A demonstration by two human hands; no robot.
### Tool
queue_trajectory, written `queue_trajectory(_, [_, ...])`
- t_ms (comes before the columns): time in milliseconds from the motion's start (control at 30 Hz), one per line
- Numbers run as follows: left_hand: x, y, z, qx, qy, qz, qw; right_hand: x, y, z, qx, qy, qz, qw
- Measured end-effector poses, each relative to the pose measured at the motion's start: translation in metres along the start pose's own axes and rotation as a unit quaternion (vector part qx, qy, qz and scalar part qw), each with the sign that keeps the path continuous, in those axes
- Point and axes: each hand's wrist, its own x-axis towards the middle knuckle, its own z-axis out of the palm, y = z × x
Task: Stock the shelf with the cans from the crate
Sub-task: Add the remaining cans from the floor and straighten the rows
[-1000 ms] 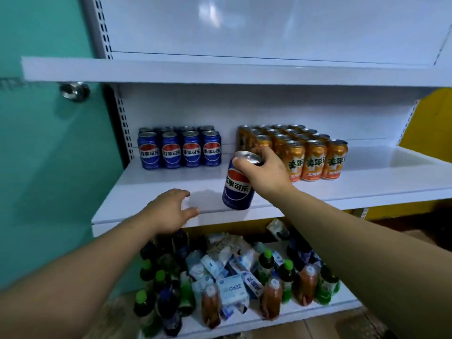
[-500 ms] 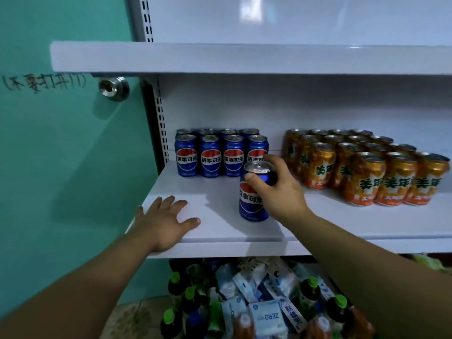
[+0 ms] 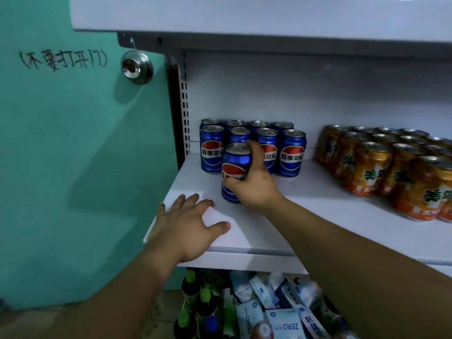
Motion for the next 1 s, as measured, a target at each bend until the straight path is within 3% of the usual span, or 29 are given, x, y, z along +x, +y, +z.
queue_trajectory(333, [-0.002, 0.000, 0.000, -0.006, 0.007, 0.005, 1.000, 0.030, -0.019, 0.024, -0.077, -0.055, -0.020, 0.995])
queue_trajectory(800, [-0.001, 0.000, 0.000, -0.015, 0.008, 0.001, 1.000, 0.048, -0.024, 0.032, -0.139, -0.049, 0.007, 0.989])
queue_trajectory(1000, [-0.004, 0.002, -0.004, -0.019, 0.012, 0.008, 1.000, 0.014, -0.025, 0.005, -0.189, -0.046, -0.005, 0.981])
